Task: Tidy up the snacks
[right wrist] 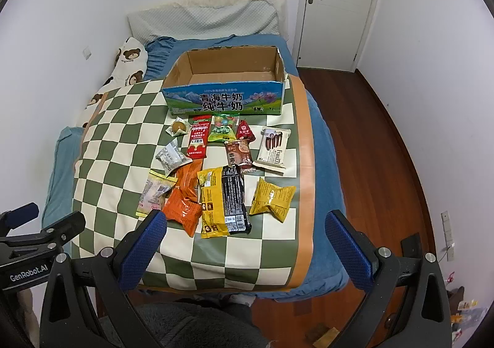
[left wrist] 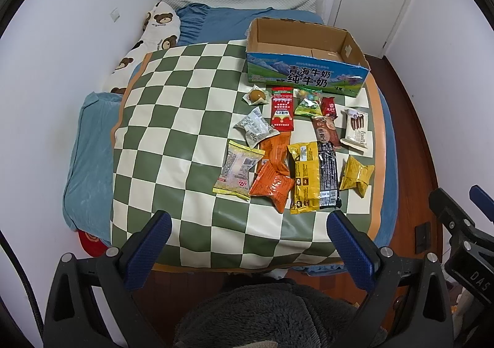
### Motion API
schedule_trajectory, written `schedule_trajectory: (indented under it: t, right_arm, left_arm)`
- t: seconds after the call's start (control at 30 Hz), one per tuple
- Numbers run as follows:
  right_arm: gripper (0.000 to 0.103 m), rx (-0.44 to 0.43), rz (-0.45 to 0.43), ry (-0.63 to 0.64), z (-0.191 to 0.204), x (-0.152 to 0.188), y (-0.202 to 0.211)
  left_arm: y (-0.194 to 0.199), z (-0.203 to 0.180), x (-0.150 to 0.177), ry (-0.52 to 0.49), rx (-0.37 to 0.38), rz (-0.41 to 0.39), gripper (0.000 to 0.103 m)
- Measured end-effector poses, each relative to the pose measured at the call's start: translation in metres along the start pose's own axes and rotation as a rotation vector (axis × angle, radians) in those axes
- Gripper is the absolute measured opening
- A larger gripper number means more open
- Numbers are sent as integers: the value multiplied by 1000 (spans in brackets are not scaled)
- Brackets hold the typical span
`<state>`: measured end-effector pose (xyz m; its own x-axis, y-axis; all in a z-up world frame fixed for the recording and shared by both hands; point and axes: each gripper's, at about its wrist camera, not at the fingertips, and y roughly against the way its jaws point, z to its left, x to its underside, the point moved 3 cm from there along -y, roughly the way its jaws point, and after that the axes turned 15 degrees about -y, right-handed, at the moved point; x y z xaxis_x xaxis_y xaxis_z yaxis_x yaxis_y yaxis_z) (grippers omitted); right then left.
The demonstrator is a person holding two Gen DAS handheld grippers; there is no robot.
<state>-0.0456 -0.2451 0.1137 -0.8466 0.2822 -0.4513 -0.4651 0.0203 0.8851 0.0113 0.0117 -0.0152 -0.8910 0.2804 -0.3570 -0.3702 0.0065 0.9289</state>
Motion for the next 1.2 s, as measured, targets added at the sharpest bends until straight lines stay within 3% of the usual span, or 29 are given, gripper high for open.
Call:
schedule_trajectory:
  t: [0.37,0.53,0.7,0.8,0.97,1.2]
  right_arm:
    - [103,-12,-4,-9,-3,1,4]
    - [103,-44,35,-51,-12,0,-29]
    - [103,-79,103,-59,-12,-1,-110]
    - [103,-102,186,-56,-7,4,-170]
    - [103,-65,323,-69,6,18,-260]
    - [102,-7,412,-79,22,37,-328]
  left_arm:
    - [4,1,-8,-2,-19,-23,103]
    - [-20,19,-18,19,-185,-61,103]
    - [-76,42,-26,15,-304,28,103]
    - [-117,53,-25,2,-296,97,103]
    - [-192,61,-19,-49,-237,216,103]
    - [-304,36,-31,-180,-28,387,102]
